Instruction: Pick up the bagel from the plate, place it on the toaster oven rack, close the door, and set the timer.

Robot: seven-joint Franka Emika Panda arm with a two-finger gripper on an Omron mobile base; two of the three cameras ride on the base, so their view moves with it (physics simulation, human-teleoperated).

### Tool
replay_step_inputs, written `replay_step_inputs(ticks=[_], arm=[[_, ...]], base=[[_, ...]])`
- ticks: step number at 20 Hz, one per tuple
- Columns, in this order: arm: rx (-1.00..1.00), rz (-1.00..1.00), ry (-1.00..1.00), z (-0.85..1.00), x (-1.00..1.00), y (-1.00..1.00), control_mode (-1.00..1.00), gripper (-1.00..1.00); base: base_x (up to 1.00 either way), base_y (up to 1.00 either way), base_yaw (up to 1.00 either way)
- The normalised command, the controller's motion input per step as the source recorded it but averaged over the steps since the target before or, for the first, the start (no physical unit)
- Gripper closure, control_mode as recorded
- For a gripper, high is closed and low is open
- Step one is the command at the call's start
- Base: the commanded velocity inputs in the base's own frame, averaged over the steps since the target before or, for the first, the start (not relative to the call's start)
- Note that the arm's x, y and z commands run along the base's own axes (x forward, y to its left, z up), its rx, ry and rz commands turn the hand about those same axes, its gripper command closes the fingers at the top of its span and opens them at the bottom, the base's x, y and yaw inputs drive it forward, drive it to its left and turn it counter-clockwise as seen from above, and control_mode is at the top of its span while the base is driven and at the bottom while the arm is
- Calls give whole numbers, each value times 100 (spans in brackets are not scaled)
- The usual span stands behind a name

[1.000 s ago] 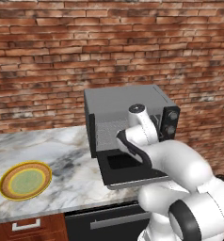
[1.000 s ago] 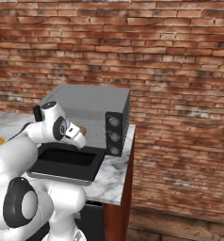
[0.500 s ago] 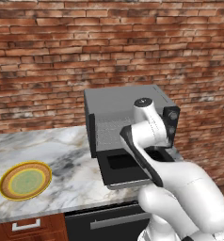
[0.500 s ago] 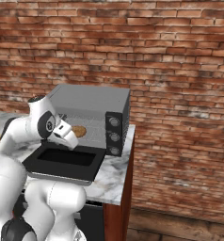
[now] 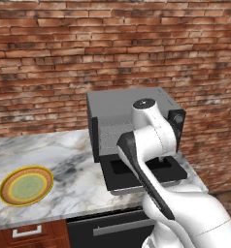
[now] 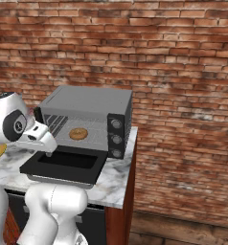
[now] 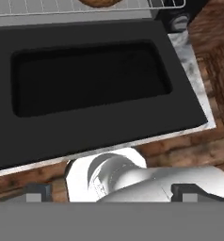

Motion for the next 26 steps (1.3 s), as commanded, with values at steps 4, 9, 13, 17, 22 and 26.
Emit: replay_step_inputs(ticks=[4, 9, 13, 17, 22, 26], arm=[[-20, 18, 27, 17, -39, 100, -100, -100], [-29, 17, 17, 0, -35, 95, -100, -100], [-36, 12, 11, -12, -19, 70, -100, -100], [-31, 1, -5, -23, -1, 20, -100, -100], [-19, 0, -22, -31, 1, -5, -100, -100], [-14, -1, -31, -58, 0, -26, -100, -100]], base=[[0, 0, 0], [0, 0, 0], [0, 0, 0], [0, 0, 0], [0, 0, 0], [0, 0, 0]])
